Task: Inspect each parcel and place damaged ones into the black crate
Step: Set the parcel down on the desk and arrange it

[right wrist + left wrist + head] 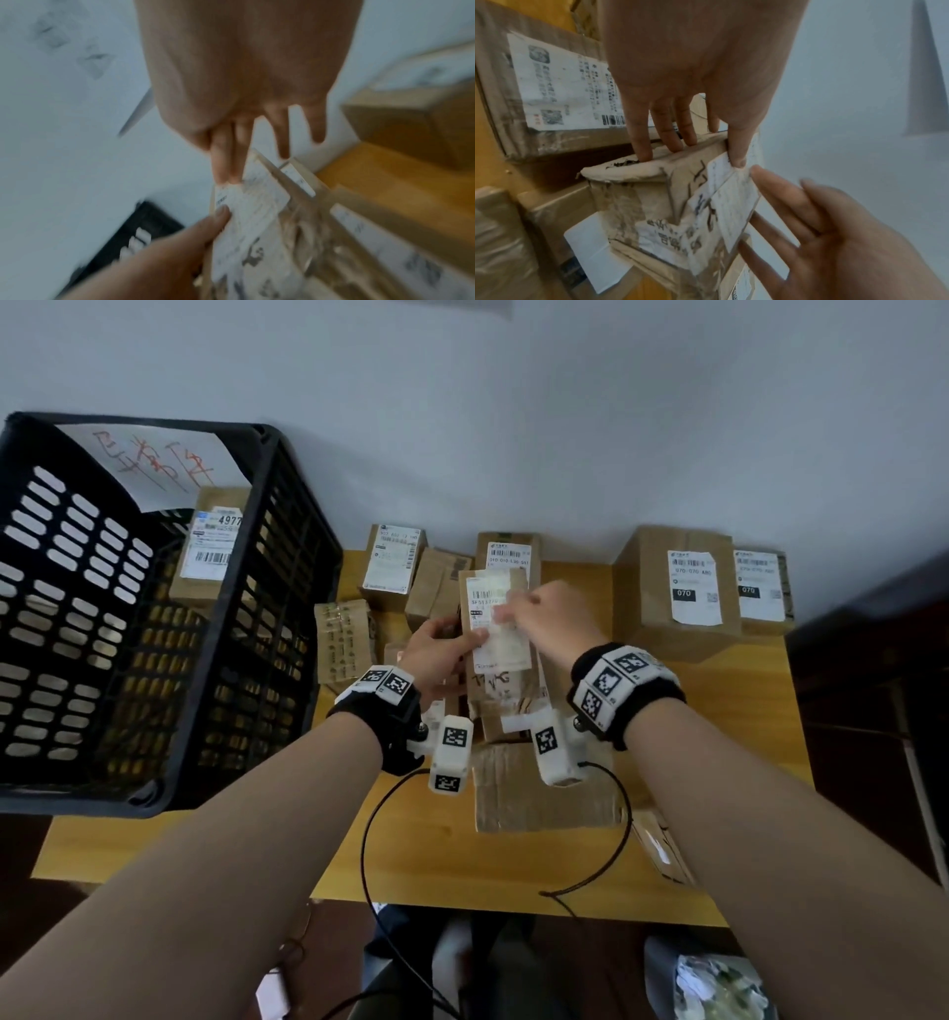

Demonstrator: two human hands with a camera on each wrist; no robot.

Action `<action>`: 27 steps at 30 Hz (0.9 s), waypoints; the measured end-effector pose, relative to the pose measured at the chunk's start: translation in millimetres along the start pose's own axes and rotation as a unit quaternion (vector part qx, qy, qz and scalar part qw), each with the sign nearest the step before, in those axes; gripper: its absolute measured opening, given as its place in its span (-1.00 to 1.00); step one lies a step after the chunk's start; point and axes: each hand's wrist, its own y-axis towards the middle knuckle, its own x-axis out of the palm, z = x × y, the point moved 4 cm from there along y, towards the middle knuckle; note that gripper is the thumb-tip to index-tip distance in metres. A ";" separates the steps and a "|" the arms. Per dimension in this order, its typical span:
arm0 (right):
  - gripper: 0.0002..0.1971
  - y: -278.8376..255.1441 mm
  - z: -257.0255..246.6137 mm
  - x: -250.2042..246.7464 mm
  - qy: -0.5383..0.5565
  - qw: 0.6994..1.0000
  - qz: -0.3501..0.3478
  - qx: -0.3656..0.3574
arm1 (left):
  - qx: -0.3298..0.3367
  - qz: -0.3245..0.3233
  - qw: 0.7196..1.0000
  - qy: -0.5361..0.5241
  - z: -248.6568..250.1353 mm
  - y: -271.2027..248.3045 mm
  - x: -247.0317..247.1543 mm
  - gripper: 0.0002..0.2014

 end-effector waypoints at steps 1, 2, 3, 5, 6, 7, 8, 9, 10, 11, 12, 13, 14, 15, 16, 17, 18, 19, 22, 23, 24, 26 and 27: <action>-0.60 -2.8 2.3 -7.0 0.076 0.996 0.044 0.015 | 0.007 -0.006 1.000 0.004 1.0 -1.4 -0.7 -0.40; -0.59 -4.0 5.5 -11.6 0.126 0.989 0.077 0.032 | 0.015 -0.011 1.000 0.009 1.7 -2.3 -1.5 -0.36; -0.56 -6.0 6.6 -12.5 0.150 0.984 0.075 0.052 | 0.021 -0.015 1.000 0.016 2.2 -3.3 -1.9 -0.33; -0.44 -9.6 6.6 -4.0 0.163 0.983 0.009 0.088 | 0.035 -0.022 0.999 0.027 4.0 -8.7 -0.1 -0.34; -0.40 -12.0 6.8 -2.5 0.179 0.978 -0.004 0.104 | 0.042 -0.024 0.999 0.025 6.0 -12.6 1.6 -0.37; -0.39 -14.7 6.5 -3.5 0.206 0.972 0.004 0.116 | 0.050 -0.022 0.998 0.017 9.4 -17.1 3.3 -0.44; -0.40 -16.5 6.2 -7.2 0.239 0.963 0.031 0.120 | 0.059 -0.020 0.998 0.005 13.7 -20.8 3.9 -0.55; -0.43 -19.0 6.4 -13.1 0.264 0.955 0.064 0.122 | 0.066 -0.021 0.998 -0.010 18.9 -25.0 4.1 -0.62; -0.46 -22.5 7.3 -20.9 0.282 0.946 0.102 0.122 | 0.070 -0.022 0.997 -0.028 23.7 -28.6 4.1 -0.62; -0.47 -25.0 9.2 -27.8 0.289 0.940 0.132 0.125 | 0.073 -0.019 0.996 -0.043 28.5 -31.7 3.8 -0.56; -0.46 -26.8 13.5 -32.6 0.293 0.936 0.151 0.125 | 0.079 -0.015 0.995 -0.051 32.4 -33.6 4.5 -0.51; -0.44 -30.0 15.9 -36.3 0.292 0.936 0.152 0.125 | 0.087 -0.013 0.995 -0.051 35.9 -35.0 6.3 -0.49; -0.39 -31.7 18.3 -37.6 0.286 0.939 0.149 0.120 | 0.097 -0.014 0.994 -0.048 38.3 -36.2 9.1 -0.50; -0.35 -33.4 19.6 -37.4 0.271 0.945 0.141 0.115 | 0.102 -0.015 0.994 -0.041 38.9 -38.4 12.4 -0.52; -0.33 -34.2 20.7 -36.7 0.250 0.953 0.134 0.108 | 0.104 -0.017 0.994 -0.037 38.2 -40.0 15.5 -0.57; -0.34 -36.4 19.3 -36.1 0.225 0.961 0.124 0.100 | 0.103 -0.019 0.994 -0.036 36.6 -41.0 17.9 -0.62; -0.35 -37.5 17.9 -36.1 0.206 0.967 0.120 0.090 | 0.102 -0.019 0.994 -0.038 34.8 -40.7 19.1 -0.65; -0.36 -38.3 15.2 -36.9 0.193 0.971 0.114 0.084 | 0.101 -0.018 0.994 -0.042 34.3 -41.3 19.4 -0.65; -0.51 -34.5 7.2 -42.3 0.167 0.980 0.093 0.062 | 0.106 -0.010 0.993 -0.051 37.8 -41.5 19.0 -0.64; -0.57 -33.4 3.4 -45.1 0.148 0.984 0.085 0.054 | 0.110 -0.004 0.993 -0.047 39.6 -41.2 18.8 -0.66; -0.59 -31.7 0.2 -47.8 0.129 0.988 0.079 0.042 | 0.111 0.004 0.993 -0.046 40.6 -40.4 18.8 -0.67; -0.57 -33.0 -9.5 -54.5 0.091 0.992 0.083 0.004 | 0.097 0.019 0.994 -0.043 42.6 -39.8 20.4 -0.63; -0.53 -34.6 -15.6 -58.5 0.067 0.993 0.095 -0.024 | 0.087 0.019 0.995 -0.036 43.7 -39.1 22.0 -0.59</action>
